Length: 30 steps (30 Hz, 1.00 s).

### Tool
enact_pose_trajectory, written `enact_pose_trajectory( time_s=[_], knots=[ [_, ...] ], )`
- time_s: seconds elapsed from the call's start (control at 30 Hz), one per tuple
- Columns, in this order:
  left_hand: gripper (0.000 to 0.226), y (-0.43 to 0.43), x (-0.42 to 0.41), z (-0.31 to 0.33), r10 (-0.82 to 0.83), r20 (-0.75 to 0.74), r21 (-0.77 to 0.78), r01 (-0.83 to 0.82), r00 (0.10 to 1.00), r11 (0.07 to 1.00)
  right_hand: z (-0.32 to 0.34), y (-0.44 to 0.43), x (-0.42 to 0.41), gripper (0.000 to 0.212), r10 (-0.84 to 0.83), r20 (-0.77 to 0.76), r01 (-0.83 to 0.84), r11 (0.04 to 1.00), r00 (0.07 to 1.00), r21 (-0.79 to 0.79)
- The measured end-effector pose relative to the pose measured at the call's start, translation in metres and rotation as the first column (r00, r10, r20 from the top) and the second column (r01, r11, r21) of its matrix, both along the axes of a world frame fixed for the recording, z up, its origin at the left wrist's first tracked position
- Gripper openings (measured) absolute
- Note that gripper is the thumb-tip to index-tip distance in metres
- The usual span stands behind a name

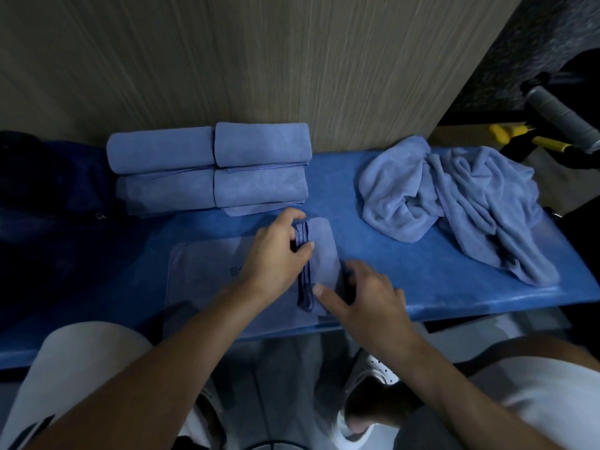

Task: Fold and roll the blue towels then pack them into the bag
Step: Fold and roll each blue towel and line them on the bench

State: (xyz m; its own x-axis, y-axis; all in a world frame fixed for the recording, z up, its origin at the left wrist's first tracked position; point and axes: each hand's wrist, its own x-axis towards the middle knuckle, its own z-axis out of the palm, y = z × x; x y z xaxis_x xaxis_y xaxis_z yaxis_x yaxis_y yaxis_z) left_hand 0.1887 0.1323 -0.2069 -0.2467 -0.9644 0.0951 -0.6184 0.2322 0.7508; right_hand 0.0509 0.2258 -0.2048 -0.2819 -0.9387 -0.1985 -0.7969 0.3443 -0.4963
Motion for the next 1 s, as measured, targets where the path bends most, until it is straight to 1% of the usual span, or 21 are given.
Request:
enact_pose_trajectory(
  time_s=[0.13, 0.17, 0.27, 0.33, 0.43, 0.5, 0.57, 0.63, 0.67, 0.73, 0.77, 0.87, 0.93, 1.0],
  knots=[
    [0.05, -0.003, 0.003, -0.008, -0.023, 0.12, -0.052, 0.029, 0.992, 0.998, -0.003, 0.004, 0.008, 0.06, 0.102, -0.185, -0.102, 0.995, 0.977, 0.009],
    [0.054, -0.004, 0.004, -0.011, -0.027, 0.161, -0.074, 0.039, 0.987, 0.996, -0.004, 0.003, 0.009, 0.06, 0.118, -0.204, -0.119, 0.993, 0.972, 0.006],
    [0.058, -0.005, 0.008, -0.014, -0.044, 0.28, -0.161, 0.092, 0.959, 0.983, -0.001, 0.0, 0.01, 0.054, 0.113, -0.156, -0.114, 0.993, 0.981, 0.0],
    [0.057, -0.006, 0.011, -0.013, -0.026, 0.314, -0.175, 0.085, 0.949, 0.981, 0.002, -0.004, 0.007, 0.051, 0.101, -0.107, -0.099, 0.995, 0.989, 0.017],
    [0.057, -0.008, 0.017, -0.009, 0.023, 0.35, -0.164, 0.037, 0.937, 0.986, 0.003, -0.014, 0.0, 0.054, 0.076, -0.044, -0.075, 0.997, 0.996, 0.018],
    [0.051, -0.007, 0.021, -0.004, 0.038, 0.342, -0.131, 0.007, 0.939, 0.991, 0.003, -0.021, -0.008, 0.058, 0.054, 0.009, -0.053, 0.998, 0.999, -0.03],
    [0.045, -0.008, 0.028, -0.002, 0.056, 0.334, -0.084, -0.029, 0.941, 0.996, 0.004, -0.03, -0.016, 0.063, 0.048, 0.05, -0.042, 0.992, 0.998, -0.121],
    [0.04, -0.01, 0.035, -0.004, 0.022, 0.334, -0.04, -0.009, 0.942, 0.999, 0.005, -0.037, -0.022, 0.064, 0.082, 0.035, -0.075, 0.98, 0.996, -0.186],
    [0.041, -0.011, 0.039, -0.006, -0.005, 0.322, -0.02, 0.013, 0.947, 1.0, 0.006, -0.04, -0.024, 0.065, 0.099, 0.025, -0.093, 0.978, 0.995, -0.185],
    [0.049, -0.013, 0.044, -0.007, -0.058, 0.279, 0.01, 0.058, 0.959, 0.998, 0.007, -0.044, -0.029, 0.064, 0.122, -0.005, -0.122, 0.985, 0.992, -0.123],
    [0.05, -0.014, 0.046, -0.007, -0.086, 0.243, 0.018, 0.084, 0.966, 0.996, 0.007, -0.045, -0.032, 0.064, 0.137, -0.025, -0.139, 0.987, 0.99, -0.083],
    [0.028, -0.016, 0.049, -0.008, -0.184, 0.123, 0.018, 0.183, 0.975, 0.983, 0.01, -0.048, -0.045, 0.058, 0.202, -0.031, -0.202, 0.979, 0.979, -0.012],
    [0.026, -0.019, 0.052, -0.009, -0.23, 0.107, 0.024, 0.229, 0.967, 0.973, 0.012, -0.049, -0.05, 0.056, 0.251, -0.021, -0.25, 0.968, 0.968, 0.03],
    [0.028, -0.022, 0.055, -0.007, -0.231, 0.089, 0.078, 0.225, 0.969, 0.971, 0.013, -0.051, -0.052, 0.051, 0.3, -0.031, -0.297, 0.952, 0.953, 0.067]
  ],
)
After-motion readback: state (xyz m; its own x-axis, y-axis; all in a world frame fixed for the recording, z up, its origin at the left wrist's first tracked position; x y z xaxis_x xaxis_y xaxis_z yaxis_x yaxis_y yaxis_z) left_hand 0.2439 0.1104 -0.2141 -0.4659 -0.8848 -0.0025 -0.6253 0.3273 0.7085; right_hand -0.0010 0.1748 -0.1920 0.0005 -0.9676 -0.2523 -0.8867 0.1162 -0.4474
